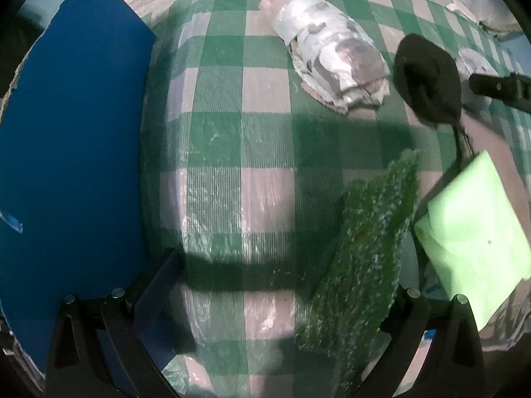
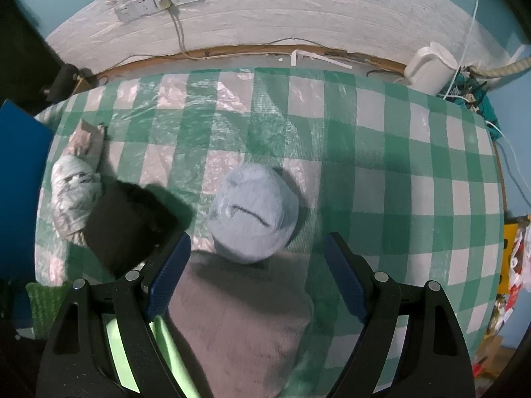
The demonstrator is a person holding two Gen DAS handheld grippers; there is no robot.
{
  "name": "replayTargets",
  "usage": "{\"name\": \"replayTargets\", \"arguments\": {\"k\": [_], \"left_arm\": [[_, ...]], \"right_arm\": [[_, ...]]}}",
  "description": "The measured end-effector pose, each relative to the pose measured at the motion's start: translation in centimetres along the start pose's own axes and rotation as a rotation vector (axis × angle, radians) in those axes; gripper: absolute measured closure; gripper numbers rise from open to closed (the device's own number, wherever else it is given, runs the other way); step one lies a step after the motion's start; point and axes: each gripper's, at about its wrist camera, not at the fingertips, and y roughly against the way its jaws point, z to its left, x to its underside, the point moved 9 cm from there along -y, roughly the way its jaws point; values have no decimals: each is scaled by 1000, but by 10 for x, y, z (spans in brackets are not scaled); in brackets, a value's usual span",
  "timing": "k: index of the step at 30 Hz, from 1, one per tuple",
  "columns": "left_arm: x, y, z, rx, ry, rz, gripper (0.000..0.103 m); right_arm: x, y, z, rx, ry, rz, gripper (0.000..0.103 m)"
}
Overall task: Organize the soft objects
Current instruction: 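Close the left gripper on the green scrubber while the right gripper closes on the blue hat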
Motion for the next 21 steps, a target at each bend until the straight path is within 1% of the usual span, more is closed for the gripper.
{"name": "replayTargets", "arguments": {"k": [3, 5, 6, 7, 9, 10, 11, 12, 13, 14, 15, 16, 18, 19, 20, 21], "left_arm": [[-11, -2, 6, 23, 25, -14, 11], [-21, -1, 13, 21, 45, -17, 16], [-25, -1, 14, 19, 58, -15, 21], [-29, -1, 17, 19, 76, -19, 24], [-36, 2, 21, 14, 96, -21, 36], [-40, 3, 24, 9, 104, -22, 38], [-45, 8, 25, 3, 109, -23, 42], [-49, 9, 28, -3, 114, -26, 48], [-53, 10, 30, -2, 116, -24, 51], [-56, 10, 33, -1, 119, -24, 55], [-60, 11, 35, -3, 124, -28, 59], [-62, 9, 41, -3, 125, -29, 61], [-67, 9, 45, -2, 127, -27, 68], [-69, 10, 47, -2, 131, -25, 70], [-72, 10, 48, -5, 133, -23, 73], [-74, 10, 49, -9, 134, -22, 75]], "right_arm": [[-3, -5, -4, 4, -10, 6, 21], [-4, -8, -5, 5, -18, 11, 21], [-5, -10, -6, 2, -22, 14, 21], [-6, -12, -6, 0, -24, 17, 21], [-7, -15, -6, 4, -20, 18, 21], [-8, -16, -5, 8, -15, 18, 24], [-9, -17, -4, 11, -8, 16, 30], [-10, -18, -1, 5, 1, 18, 33], [-9, -20, 1, -2, 11, 22, 41], [-9, -22, 3, -6, 21, 28, 47], [-8, -23, 4, 1, 33, 31, 48], [-9, -23, 5, 10, 48, 28, 51], [-9, -22, 8, 16, 77, 23, 61], [-9, -21, 9, 12, 82, 22, 69], [-9, -20, 10, 4, 84, 24, 73], [-10, -19, 11, -1, 82, 22, 74]]}}
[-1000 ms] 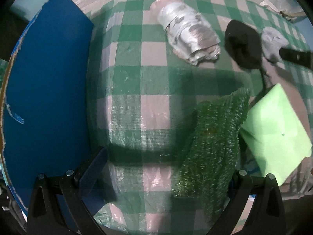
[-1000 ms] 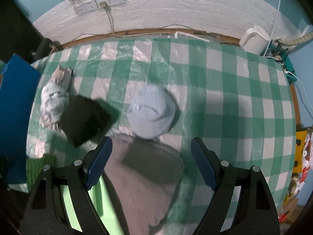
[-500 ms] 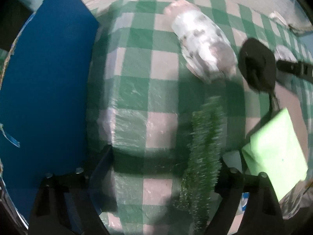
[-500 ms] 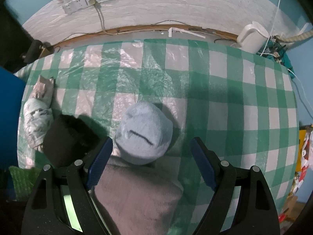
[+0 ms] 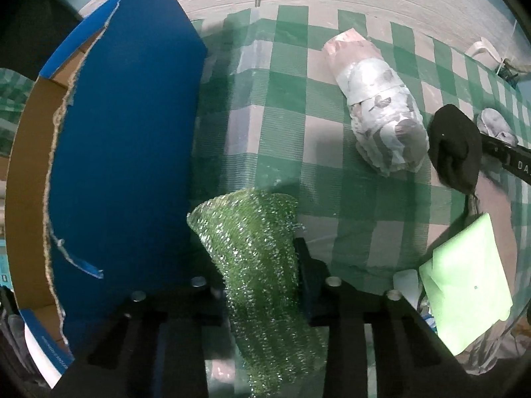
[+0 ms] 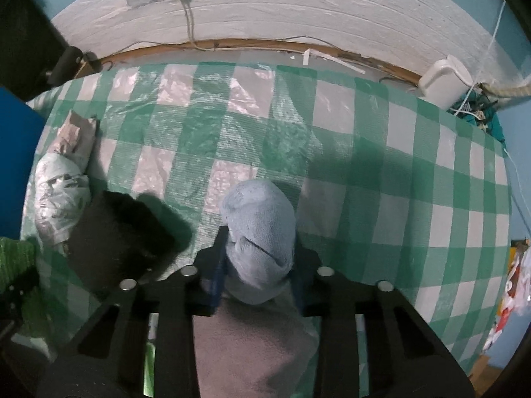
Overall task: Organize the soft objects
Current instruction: 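Close the left gripper on the green scrubber while the right gripper closes on the blue hat, then lift and carry the scrubber in the left gripper while the right gripper carries the hat into the box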
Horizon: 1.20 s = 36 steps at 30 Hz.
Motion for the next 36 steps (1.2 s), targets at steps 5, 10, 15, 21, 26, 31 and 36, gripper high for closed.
{"name": "replayTargets", "arguments": {"k": [5, 10, 15, 21, 26, 31, 36], "left_arm": [[2, 13, -4, -21, -8, -3, 84], [6, 21, -15, 21, -18, -7, 88], [3, 34, -28, 44, -45, -38, 93], [-2, 51, -38, 77, -55, -80, 95], [-11, 70, -42, 84, -66, -127, 96], [18, 91, -29, 95, -79, -167, 96], [39, 107, -5, 100, -86, -214, 96]], "right_arm": [[4, 10, 2, -6, 0, -9, 77], [8, 29, 11, -17, 12, -37, 77], [18, 52, 24, -44, 34, -57, 77], [34, 76, 40, -73, 62, -69, 77], [42, 94, 51, -86, 80, -84, 77], [47, 108, 64, -104, 101, -103, 77], [51, 121, 75, -120, 128, -117, 77]]}}
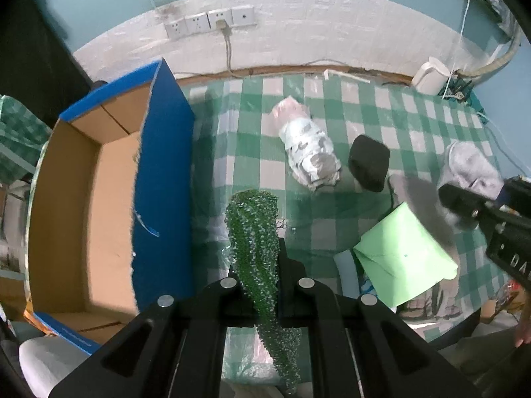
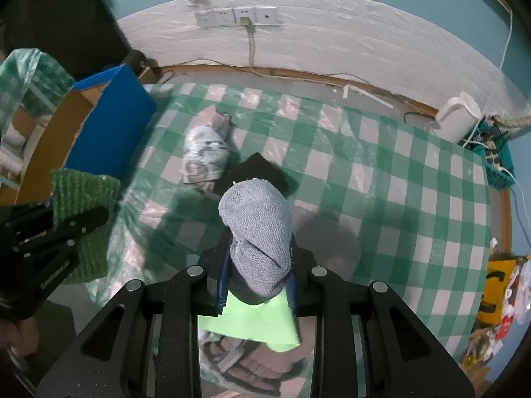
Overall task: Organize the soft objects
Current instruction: 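Lift and carry the scrubber in the left gripper while the right gripper carries the hat into the box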
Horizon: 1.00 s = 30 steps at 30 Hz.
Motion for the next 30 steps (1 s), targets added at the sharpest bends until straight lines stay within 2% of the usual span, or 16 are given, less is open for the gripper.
{"name": "replayTargets", "arguments": {"k": [5, 11, 30], "left_arm": [[-9, 9, 3, 1, 6, -38, 96], [-16, 23, 13, -35, 5, -79, 96], [-22, 56, 66, -71, 78, -165, 96]], "right_arm": [[-1, 8, 15, -23, 24, -10, 77], [-6, 16, 33, -46, 53, -24, 77], [-32, 27, 103, -95, 148, -62, 77]]}}
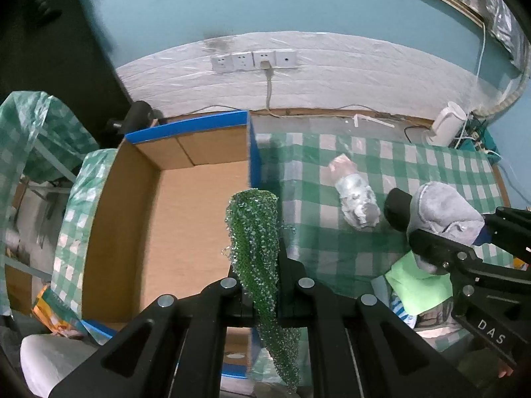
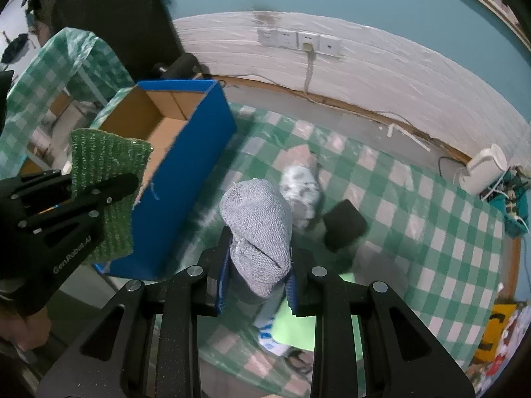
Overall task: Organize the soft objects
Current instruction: 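Lift and carry the scrubber in the left gripper while the right gripper carries the hat into the box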
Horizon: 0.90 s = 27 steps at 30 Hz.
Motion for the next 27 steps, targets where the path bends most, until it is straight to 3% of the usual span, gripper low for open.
{"name": "replayTargets", "arguments": {"k": [14, 27], "left_arm": [[9, 2, 55, -34, 82, -21, 96], [27, -18, 102, -92, 139, 23, 96]], "right_arm": [[-24, -16, 66, -41, 90, 9, 77], [-41, -41, 116, -106, 144, 34, 77]]}}
